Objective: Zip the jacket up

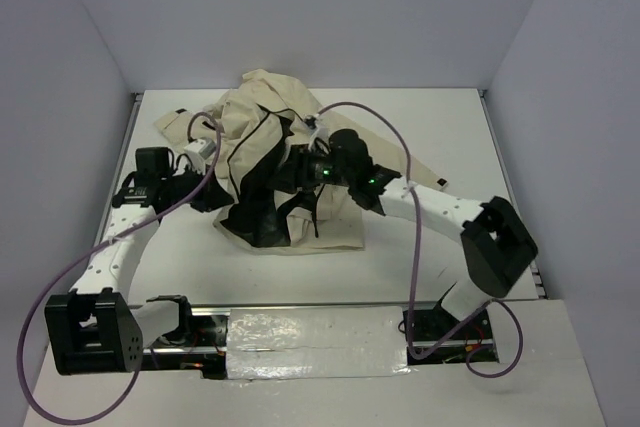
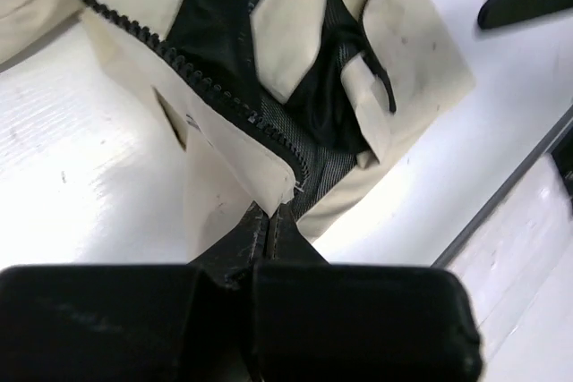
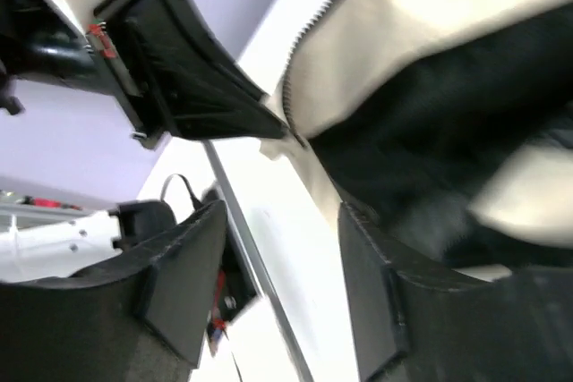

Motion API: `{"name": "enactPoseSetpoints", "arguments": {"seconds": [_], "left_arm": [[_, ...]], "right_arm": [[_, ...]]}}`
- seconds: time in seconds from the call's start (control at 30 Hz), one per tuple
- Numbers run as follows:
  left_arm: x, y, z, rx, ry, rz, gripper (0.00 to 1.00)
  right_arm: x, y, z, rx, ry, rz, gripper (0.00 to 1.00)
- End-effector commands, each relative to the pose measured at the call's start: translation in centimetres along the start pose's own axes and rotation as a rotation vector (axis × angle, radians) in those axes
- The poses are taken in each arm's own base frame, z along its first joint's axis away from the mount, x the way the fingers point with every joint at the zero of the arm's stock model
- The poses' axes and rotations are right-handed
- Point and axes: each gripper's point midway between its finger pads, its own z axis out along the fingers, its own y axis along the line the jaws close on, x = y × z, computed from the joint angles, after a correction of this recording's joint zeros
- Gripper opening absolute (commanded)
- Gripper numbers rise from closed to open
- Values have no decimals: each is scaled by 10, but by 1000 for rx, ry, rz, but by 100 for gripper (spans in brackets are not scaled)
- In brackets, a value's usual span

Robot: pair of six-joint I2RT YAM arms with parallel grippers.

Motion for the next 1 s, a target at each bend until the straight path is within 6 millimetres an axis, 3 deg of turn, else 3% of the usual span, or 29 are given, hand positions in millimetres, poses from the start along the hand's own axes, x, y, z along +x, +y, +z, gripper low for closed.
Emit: {"name": "enactPoseSetpoints", "arguments": {"seconds": [0.0, 0.03, 0.1, 0.17, 0.23, 0.3, 0.4, 0.97], "left_arm": [[3, -6, -1, -47, 57, 140, 0], [5, -4, 0, -71, 68, 145, 0], [10, -9, 5, -72, 88, 149, 0], [11, -14, 8, -69, 96, 158, 0], [10, -19, 10, -59, 95, 150, 0], [10, -27, 13, -37, 101, 145, 0], [9, -32, 16, -25, 107, 152, 0], [6, -34, 21, -22, 111, 161, 0]], "right_arm": [[44, -69, -42, 251, 113, 76, 59], [56, -80, -52, 293, 141, 120, 57], [56, -98, -61, 351, 124, 188, 46], [62, -110, -67, 376, 121, 274, 41], [60, -128, -71, 419, 107, 325, 43], [59, -142, -67, 453, 108, 320, 53], [59, -156, -66, 508, 138, 322, 59], [85, -185, -82, 704, 158, 352, 59]]}}
